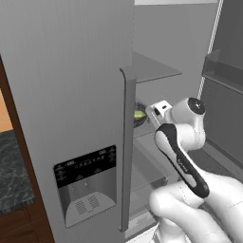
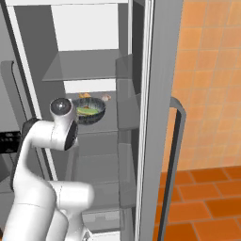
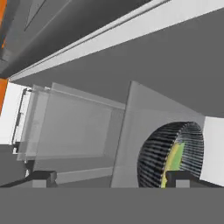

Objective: Pick the chicken drumstick and corn from their plates and place them in the bowl. Then put the bowl in the fridge.

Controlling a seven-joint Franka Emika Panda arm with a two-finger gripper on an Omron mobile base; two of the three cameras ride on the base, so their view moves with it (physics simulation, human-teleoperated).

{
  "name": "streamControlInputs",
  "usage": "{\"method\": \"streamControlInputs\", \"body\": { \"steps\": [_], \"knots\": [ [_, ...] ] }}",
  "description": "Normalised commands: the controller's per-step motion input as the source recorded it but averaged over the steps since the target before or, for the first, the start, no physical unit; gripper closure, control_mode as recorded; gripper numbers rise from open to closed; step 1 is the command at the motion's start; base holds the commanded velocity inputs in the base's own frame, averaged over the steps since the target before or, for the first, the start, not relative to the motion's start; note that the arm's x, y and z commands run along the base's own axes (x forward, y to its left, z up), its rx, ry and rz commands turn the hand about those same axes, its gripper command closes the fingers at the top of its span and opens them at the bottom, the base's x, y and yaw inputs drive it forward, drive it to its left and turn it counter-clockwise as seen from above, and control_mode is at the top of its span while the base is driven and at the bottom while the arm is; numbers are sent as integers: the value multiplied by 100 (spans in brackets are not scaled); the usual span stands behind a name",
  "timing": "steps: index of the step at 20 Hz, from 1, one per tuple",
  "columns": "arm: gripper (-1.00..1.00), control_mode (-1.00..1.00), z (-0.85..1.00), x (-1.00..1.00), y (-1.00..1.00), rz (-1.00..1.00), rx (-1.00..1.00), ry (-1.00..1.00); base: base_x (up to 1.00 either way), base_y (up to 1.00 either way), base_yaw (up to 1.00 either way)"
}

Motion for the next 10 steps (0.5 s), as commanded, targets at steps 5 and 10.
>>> {"method": "streamControlInputs", "body": {
  "steps": [5,10],
  "knots": [
    [-100,-100,36,-100,0,4,-24,0,0,0,0],
    [-100,-100,23,-100,-14,1,-17,0,0,0,0]
  ]
}}
